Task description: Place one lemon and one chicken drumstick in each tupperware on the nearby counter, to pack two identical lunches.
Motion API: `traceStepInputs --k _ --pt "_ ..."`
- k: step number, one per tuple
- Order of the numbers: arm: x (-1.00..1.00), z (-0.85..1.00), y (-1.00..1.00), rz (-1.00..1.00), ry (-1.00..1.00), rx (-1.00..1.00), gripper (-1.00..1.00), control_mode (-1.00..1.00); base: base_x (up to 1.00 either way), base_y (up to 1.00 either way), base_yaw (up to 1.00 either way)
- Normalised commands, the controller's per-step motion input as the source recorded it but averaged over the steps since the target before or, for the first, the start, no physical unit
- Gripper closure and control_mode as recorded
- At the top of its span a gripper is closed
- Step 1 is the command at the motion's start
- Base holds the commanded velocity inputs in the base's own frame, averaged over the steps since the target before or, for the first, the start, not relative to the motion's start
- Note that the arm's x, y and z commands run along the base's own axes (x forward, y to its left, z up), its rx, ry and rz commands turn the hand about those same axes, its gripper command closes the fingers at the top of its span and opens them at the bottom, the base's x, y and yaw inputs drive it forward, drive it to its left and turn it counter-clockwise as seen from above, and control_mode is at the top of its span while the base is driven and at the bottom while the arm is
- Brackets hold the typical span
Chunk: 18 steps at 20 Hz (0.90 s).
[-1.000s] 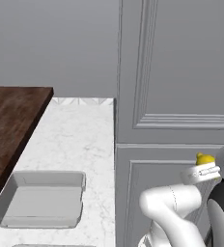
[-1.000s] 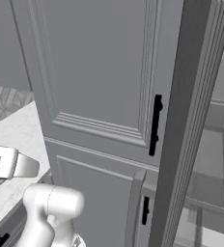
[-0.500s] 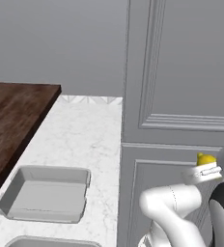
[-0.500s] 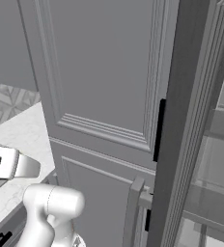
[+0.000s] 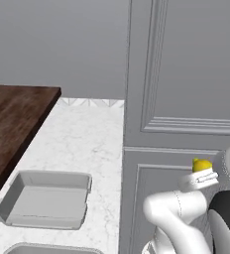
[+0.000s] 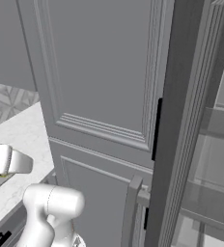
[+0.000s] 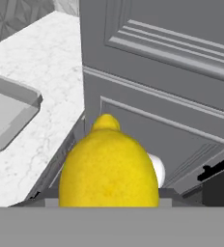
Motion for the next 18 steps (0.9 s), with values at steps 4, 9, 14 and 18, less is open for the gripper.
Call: traceStepInputs --k 4,9,14,18 --pt "0.23 -0.15 1.0 0.17 0.0 0.0 1.0 -1.0 0.0 0.0 0.0" --pt "0.6 -0.51 1.0 0.27 0.03 0.02 1.0 -1.0 0.0 0.0 0.0" --pt "0.48 -0.76 1.0 0.21 0.12 0.03 1.0 -1.0 0.0 0.0 0.0" --pt "0.45 -0.75 1.0 0.0 0.16 -0.03 1.0 -1.0 0.0 0.0 0.0"
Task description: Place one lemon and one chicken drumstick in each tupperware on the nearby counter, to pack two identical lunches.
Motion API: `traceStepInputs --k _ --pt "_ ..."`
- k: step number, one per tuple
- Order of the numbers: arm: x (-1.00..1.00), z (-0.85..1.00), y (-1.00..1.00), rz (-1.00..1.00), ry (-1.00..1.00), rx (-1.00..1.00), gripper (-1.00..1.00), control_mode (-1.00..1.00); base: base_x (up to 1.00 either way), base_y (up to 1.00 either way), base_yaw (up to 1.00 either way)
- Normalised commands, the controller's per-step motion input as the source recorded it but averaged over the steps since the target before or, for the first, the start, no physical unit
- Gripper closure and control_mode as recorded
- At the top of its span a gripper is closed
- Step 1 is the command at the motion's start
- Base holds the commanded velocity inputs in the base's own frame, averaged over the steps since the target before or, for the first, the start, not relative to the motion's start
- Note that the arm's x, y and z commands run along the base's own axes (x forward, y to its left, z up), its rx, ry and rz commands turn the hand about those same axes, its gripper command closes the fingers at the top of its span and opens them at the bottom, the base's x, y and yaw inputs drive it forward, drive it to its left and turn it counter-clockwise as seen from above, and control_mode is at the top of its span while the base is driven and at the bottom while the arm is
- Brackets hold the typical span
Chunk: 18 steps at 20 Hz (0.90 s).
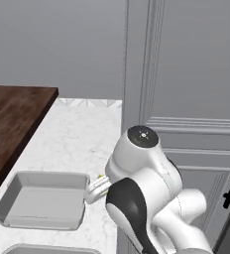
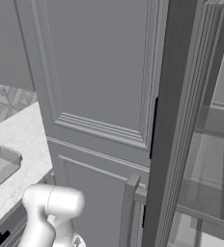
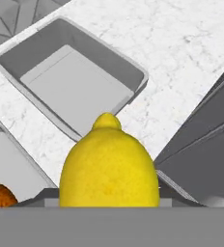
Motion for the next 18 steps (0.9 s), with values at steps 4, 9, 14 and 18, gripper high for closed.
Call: traceStepInputs --k 4,9,14,18 --pt "0.72 -0.66 0.94 0.0 0.27 -0.12 1.0 -1.0 0.0 0.0 0.0" --pt "0.82 -0.71 0.69 0.0 0.17 -0.02 1.0 -1.0 0.0 0.0 0.0" --pt "0.68 -0.7 0.75 0.0 0.0 -0.01 1.0 -1.0 0.0 0.0 0.0" --pt "0.65 -0.47 0.75 -0.08 0.0 -0.05 1.0 -1.0 0.0 0.0 0.0"
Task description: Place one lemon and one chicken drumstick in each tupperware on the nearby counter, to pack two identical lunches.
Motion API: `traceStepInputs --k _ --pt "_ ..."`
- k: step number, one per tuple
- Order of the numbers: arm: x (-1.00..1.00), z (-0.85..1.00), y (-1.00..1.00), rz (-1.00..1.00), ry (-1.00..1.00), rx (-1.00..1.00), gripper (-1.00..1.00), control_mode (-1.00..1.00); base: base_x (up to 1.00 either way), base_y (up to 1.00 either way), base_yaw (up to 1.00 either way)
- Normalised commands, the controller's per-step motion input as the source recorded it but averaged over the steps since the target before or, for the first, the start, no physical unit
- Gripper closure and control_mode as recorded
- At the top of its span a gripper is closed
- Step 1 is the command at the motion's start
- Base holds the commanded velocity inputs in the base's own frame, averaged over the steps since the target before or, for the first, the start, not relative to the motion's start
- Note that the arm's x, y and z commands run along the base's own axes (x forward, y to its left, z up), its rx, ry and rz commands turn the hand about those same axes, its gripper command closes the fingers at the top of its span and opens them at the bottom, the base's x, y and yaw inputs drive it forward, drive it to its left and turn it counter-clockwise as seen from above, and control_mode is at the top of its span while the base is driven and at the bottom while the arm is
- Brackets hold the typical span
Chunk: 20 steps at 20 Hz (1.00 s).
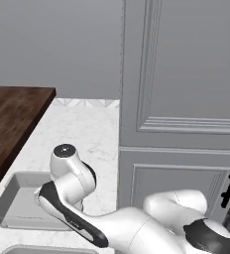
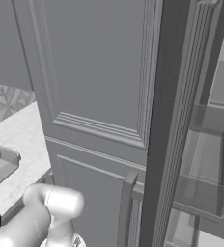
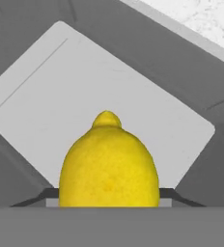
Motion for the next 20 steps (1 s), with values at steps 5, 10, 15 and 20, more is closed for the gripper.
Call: traceStepInputs --k 5,10,15,20 --pt "0.75 -0.11 0.28 -0.04 0.01 -0.01 1.0 -1.0 0.0 0.0 0.0" --pt "0.26 -0.32 0.23 0.0 0.01 -0.01 1.0 -1.0 0.0 0.0 0.0" --pt "0.03 -0.29 0.27 0.0 0.0 -0.02 -1.0 -1.0 0.0 0.0 0.0" --pt "0.0 0.0 0.0 0.0 0.0 0.0 -1.0 -1.0 0.0 0.0 0.0"
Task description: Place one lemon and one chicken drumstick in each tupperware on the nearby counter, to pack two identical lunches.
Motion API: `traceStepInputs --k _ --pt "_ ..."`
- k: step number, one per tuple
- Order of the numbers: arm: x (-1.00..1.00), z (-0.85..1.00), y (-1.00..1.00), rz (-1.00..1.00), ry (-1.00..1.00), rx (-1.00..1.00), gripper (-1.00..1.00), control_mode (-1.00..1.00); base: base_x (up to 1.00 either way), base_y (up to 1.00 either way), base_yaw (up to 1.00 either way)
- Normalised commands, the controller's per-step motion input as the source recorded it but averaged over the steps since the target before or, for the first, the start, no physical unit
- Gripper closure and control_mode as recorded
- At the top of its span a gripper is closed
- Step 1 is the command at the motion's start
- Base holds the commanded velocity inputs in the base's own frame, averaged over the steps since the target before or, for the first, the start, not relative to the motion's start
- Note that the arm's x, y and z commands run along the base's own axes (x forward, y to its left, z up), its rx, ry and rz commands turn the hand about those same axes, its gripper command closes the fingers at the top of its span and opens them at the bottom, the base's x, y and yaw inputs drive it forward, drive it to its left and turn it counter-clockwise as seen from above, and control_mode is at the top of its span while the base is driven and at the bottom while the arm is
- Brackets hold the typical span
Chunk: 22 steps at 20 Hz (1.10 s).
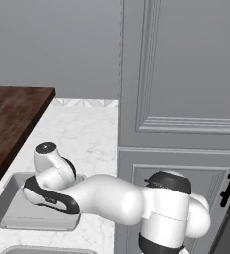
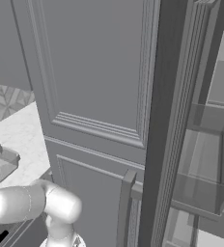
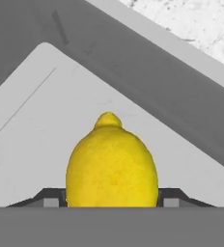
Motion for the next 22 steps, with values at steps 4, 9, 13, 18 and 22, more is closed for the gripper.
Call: traceStepInputs --k 4,9,13,18,22 --pt "-0.08 0.03 -0.14 0.0 -0.04 0.0 -1.0 -1.0 0.0 0.0 0.0" --pt "-0.53 0.24 -0.5 -0.03 -0.1 0.06 -1.0 -1.0 0.0 0.0 0.0" --pt "-1.0 0.36 -1.0 -0.12 -0.15 0.19 -1.0 -1.0 0.0 0.0 0.0" --pt "-0.8 0.52 -1.0 -0.11 -0.09 0.15 -1.0 -1.0 0.0 0.0 0.0" --pt "-0.3 0.69 -0.98 -0.28 -0.01 0.08 -1.0 -1.0 0.0 0.0 0.0"
